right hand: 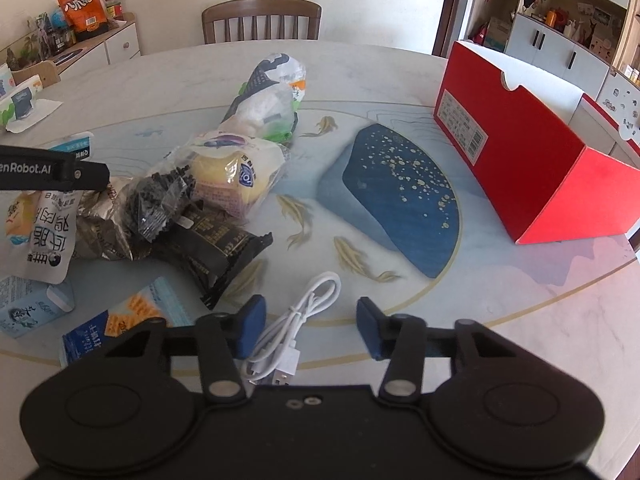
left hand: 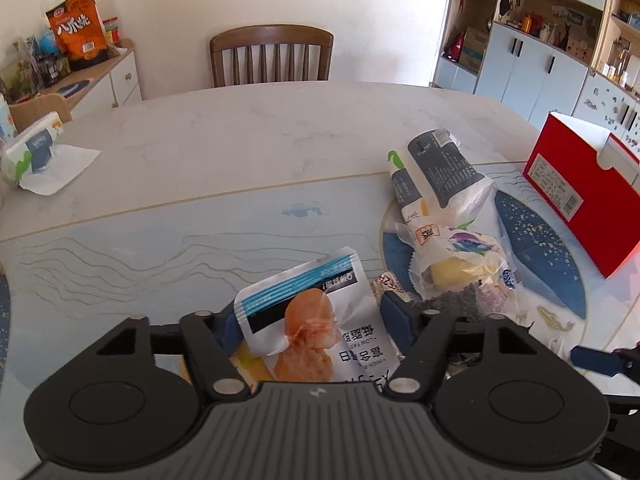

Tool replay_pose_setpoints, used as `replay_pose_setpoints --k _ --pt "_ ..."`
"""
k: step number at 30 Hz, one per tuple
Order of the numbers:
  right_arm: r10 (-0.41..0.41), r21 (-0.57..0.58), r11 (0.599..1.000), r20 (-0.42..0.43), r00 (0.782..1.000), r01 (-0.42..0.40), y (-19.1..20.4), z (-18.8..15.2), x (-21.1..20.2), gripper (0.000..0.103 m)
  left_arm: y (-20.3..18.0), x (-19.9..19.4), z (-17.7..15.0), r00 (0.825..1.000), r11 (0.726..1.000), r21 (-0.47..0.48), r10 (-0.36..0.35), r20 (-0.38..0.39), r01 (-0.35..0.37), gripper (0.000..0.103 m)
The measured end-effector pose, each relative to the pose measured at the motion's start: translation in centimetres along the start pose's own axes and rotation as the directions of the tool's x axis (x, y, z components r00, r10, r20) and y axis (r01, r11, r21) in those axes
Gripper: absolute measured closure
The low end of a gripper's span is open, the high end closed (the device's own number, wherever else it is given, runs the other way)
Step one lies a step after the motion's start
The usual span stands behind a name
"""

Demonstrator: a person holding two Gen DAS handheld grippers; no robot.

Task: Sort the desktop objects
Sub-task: 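Close the right gripper on the white USB cable while the left gripper grasps the white pouch, then carry the cable and the pouch with both tools over the red shoebox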

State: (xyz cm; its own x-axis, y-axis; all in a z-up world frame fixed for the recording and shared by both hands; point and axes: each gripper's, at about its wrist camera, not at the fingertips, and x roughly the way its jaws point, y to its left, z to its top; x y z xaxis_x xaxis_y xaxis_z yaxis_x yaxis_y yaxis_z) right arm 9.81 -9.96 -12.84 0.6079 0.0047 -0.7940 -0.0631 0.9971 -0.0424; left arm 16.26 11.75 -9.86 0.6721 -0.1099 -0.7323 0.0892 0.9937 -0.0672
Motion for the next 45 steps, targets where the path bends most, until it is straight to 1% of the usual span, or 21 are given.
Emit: replay_pose_setpoints --k 1,3,5,8,10,13,17,25,32,38,45 --pt "-0.001 -0.003 1.0 -0.002 1.0 0.001 0.1 0.0 0.0 0.069 0.1 0.0 0.0 1.0 1.0 -0.006 -0.005 0.0 0.005 0.036" --pt "-0.003 -0.008 1.0 -0.004 1.0 0.003 0.2 0.0 -0.1 0.071 0.3 0.0 0.1 1.0 1.0 -0.019 -0.019 -0.001 0.019 0.036" --pt "-0.006 -0.013 1.0 -0.006 1.0 0.006 0.2 0.0 -0.2 0.082 0.5 0.0 0.1 0.999 0.999 -0.032 -0.035 0.001 0.035 0.039" --pt "-0.017 -0.02 1.0 -0.009 1.0 0.017 0.2 0.0 -0.2 0.09 0.7 0.1 0.2 0.999 0.998 -0.036 -0.053 0.005 0.053 0.043" --pt "-0.026 -0.02 0.999 -0.011 1.0 0.026 0.2 0.0 -0.3 0.093 0.8 0.0 0.2 0.998 0.997 -0.041 -0.069 0.011 0.07 0.045" --pt "-0.039 -0.013 0.999 -0.006 0.999 0.039 0.0 0.1 -0.5 0.093 0.8 -0.3 0.2 0.996 0.995 -0.047 -0.086 0.021 0.087 0.049" --pt "-0.053 -0.008 0.999 0.003 0.999 0.053 -0.1 0.2 -1.0 0.094 1.1 -0.5 0.2 0.994 0.993 -0.058 -0.104 0.027 0.106 0.05" --pt "-0.082 0.024 0.996 0.027 0.996 0.082 -0.7 0.6 -2.8 0.094 1.4 -1.7 0.4 0.989 0.985 -0.088 -0.142 0.038 0.145 0.051" --pt "-0.083 0.061 0.995 0.053 0.995 0.079 -1.3 0.6 -4.7 0.094 1.2 -3.2 0.3 0.984 0.98 -0.099 -0.169 0.063 0.174 0.051" --pt "-0.093 0.087 0.993 0.085 0.992 0.086 -1.6 0.7 -6.6 0.094 0.5 -4.9 0.4 0.977 0.975 -0.077 -0.2 0.078 0.206 0.051" --pt "-0.086 0.094 0.993 0.117 0.989 0.075 -2.0 0.8 -9.1 0.094 -1.1 -6.7 0.7 0.967 0.968 -0.054 -0.24 0.084 0.245 0.051"
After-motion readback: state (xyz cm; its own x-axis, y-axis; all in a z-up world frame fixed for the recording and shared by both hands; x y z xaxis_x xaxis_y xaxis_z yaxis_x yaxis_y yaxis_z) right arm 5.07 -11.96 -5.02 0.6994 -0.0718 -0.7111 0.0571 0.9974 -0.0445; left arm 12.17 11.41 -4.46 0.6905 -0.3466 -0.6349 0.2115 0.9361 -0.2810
